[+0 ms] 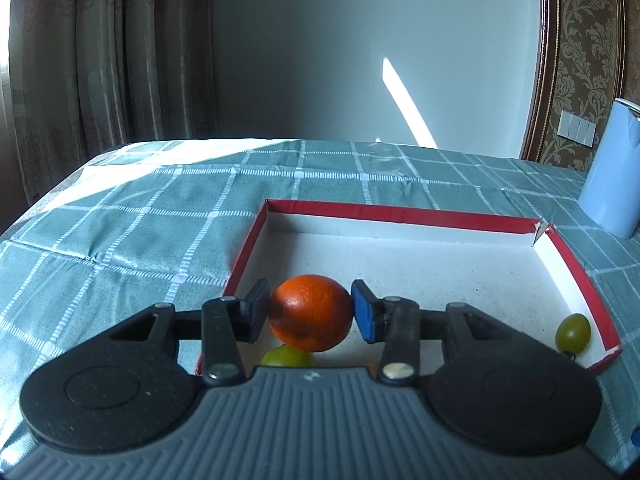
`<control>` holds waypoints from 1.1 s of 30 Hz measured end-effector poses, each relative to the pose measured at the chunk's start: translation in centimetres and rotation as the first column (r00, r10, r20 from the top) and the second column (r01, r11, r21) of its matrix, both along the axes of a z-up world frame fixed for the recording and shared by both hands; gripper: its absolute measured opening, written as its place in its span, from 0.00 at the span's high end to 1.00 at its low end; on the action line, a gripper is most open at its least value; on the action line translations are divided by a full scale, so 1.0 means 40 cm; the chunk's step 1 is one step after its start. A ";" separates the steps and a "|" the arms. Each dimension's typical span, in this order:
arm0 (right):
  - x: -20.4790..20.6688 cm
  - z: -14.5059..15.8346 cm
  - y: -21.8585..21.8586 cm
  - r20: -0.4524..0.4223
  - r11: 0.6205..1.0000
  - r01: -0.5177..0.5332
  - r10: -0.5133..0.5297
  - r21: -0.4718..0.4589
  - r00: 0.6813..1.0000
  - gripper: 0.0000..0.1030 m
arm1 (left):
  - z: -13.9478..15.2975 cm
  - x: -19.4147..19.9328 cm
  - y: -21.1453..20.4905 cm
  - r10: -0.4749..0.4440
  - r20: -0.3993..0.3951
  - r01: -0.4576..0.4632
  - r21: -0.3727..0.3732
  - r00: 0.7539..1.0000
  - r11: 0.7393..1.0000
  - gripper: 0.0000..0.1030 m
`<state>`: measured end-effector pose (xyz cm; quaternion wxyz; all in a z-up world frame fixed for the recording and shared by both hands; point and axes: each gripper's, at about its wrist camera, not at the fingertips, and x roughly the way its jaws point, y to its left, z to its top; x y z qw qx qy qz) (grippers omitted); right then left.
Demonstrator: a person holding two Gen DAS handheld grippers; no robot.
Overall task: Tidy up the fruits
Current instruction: 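Carry the orange into the tray with the left gripper and release, then lift the open left gripper away from the tray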
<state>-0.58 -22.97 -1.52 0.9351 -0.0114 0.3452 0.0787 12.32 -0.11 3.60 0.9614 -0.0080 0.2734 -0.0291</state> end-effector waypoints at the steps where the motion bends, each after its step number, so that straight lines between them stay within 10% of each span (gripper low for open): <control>1: 0.000 0.000 0.000 0.000 1.000 0.000 0.000 0.001 1.000 0.00 | -0.001 -0.001 0.000 0.001 0.003 -0.001 0.003 1.000 1.000 0.60; 15: -0.002 0.001 0.000 0.004 1.000 0.001 -0.001 0.003 1.000 0.00 | 0.027 -0.167 0.088 0.064 0.092 -0.062 -0.024 0.994 0.998 0.25; 33: 0.049 0.075 0.064 0.199 0.999 -0.037 0.037 -0.002 0.979 0.01 | -0.044 -0.301 0.231 0.200 0.154 -0.196 -0.044 0.967 0.980 0.09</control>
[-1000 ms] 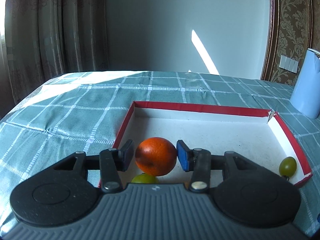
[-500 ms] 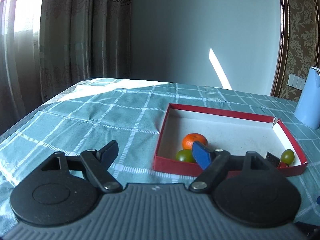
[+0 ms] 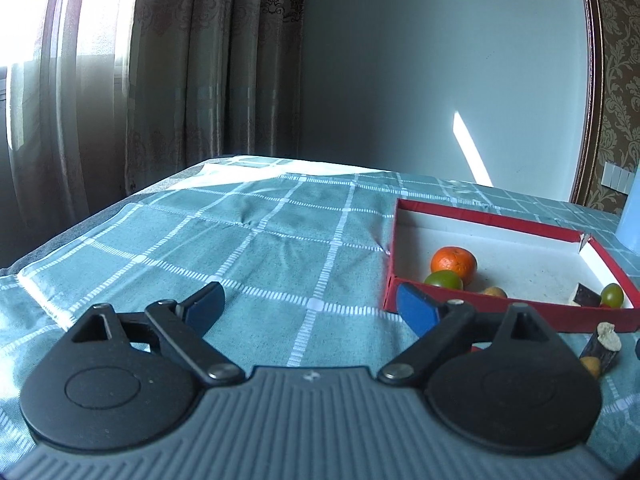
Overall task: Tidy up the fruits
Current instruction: 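Lift the open left gripper away from the tray, then close the right gripper on the dark cylindrical eggplant piece, then lower the eggplant piece into the tray with the right gripper and open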
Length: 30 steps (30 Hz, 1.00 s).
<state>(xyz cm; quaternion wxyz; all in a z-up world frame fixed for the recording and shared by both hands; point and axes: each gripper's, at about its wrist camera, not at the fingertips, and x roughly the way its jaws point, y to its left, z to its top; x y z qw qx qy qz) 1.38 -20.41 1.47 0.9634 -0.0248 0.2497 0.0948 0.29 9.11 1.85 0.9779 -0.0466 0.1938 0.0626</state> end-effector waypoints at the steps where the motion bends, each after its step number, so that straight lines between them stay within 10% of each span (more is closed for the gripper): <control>1: 0.010 -0.001 0.006 -0.003 1.000 0.010 -0.010 -0.020 1.000 0.01 | 0.000 -0.002 0.001 -0.003 0.009 0.003 -0.006 1.000 1.000 0.07; 17: 0.084 -0.056 0.033 -0.119 0.996 -0.039 0.030 -0.076 0.992 0.08 | -0.001 -0.004 0.009 -0.032 0.023 0.033 -0.035 0.999 0.999 0.03; 23: 0.113 -0.063 0.041 -0.156 0.997 -0.069 0.064 -0.025 0.986 0.69 | -0.005 0.005 0.011 -0.034 -0.001 0.034 -0.041 0.999 0.999 0.02; 30: 0.071 -0.040 0.003 -0.100 0.996 -0.060 0.066 0.066 0.993 0.69 | -0.004 0.004 0.009 -0.031 0.006 0.031 -0.035 1.000 0.999 0.00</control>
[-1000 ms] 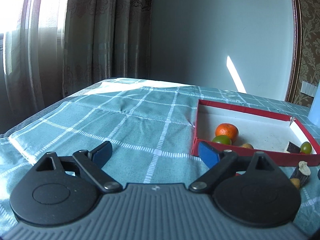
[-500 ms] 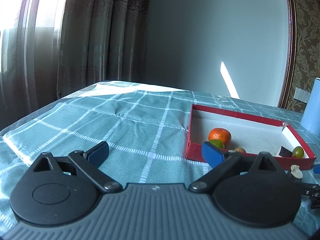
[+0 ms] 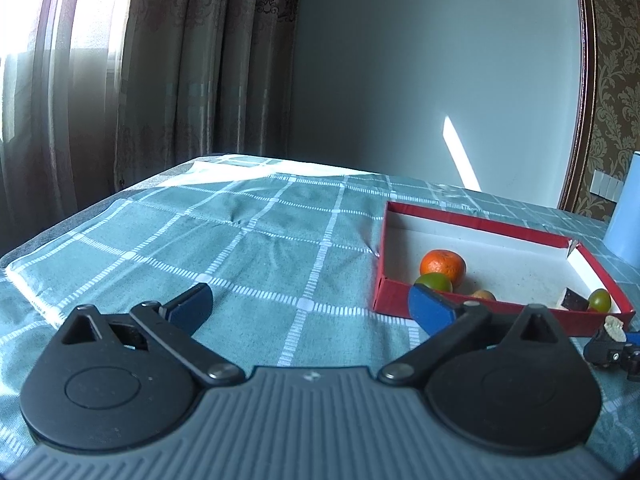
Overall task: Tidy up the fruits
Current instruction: 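Lower the eggplant piece into the tray with the right gripper and open, then move the left gripper to the red tomato and close on it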
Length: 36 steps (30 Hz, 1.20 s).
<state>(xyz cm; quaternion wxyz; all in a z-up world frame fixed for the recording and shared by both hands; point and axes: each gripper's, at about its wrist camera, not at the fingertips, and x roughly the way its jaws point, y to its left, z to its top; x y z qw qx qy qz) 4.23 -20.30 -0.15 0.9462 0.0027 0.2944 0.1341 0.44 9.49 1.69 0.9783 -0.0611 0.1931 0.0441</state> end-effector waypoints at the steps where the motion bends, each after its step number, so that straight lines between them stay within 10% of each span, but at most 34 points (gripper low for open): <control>1: -0.005 0.010 -0.010 0.017 1.000 0.005 -0.005 0.015 1.000 0.69 | 0.000 0.000 0.000 0.001 0.000 -0.001 0.001 1.000 1.000 0.00; 7: 0.036 0.085 -0.057 0.125 0.998 0.067 -0.068 0.012 0.990 0.69 | 0.000 0.001 0.001 0.002 -0.003 -0.002 0.000 1.000 1.000 0.00; 20: 0.170 0.025 -0.053 0.063 0.992 0.108 -0.105 -0.060 0.992 0.59 | -0.002 0.006 0.002 -0.002 -0.017 0.002 -0.003 1.000 1.000 0.00; 36: -0.021 0.002 -0.164 0.039 0.987 0.127 -0.132 0.101 0.991 0.35 | 0.011 -0.015 -0.059 -0.107 0.013 0.105 0.095 0.994 0.990 0.00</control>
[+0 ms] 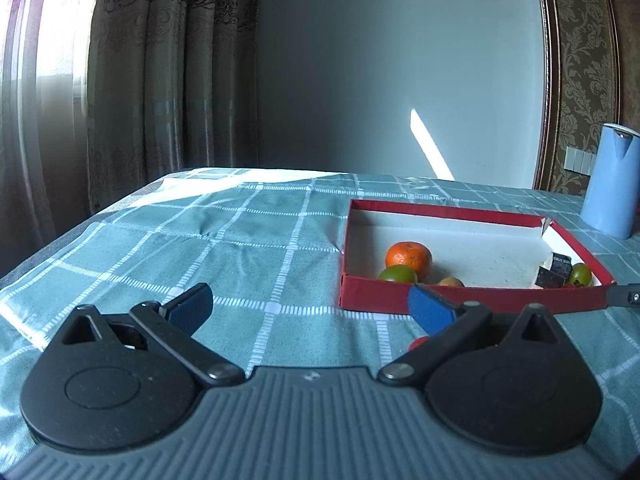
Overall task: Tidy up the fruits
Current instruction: 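Move the left gripper to the red tomato and close on it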
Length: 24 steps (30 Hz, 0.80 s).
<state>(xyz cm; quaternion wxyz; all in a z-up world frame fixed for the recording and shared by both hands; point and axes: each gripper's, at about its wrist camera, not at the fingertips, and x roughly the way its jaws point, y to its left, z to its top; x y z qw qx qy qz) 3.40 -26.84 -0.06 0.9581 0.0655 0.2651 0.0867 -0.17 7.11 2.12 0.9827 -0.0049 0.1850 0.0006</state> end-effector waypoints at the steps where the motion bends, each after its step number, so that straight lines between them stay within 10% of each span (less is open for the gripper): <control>1: -0.001 -0.005 -0.004 -0.011 1.000 0.001 -0.001 0.011 1.000 0.35 | 0.000 0.001 -0.009 -0.007 -0.003 0.007 0.017 1.000 1.000 0.00; 24: 0.021 -0.035 -0.054 -0.080 0.986 0.003 0.010 0.168 0.997 0.32 | -0.037 0.075 -0.086 -0.190 -0.175 0.212 0.116 0.966 0.970 0.03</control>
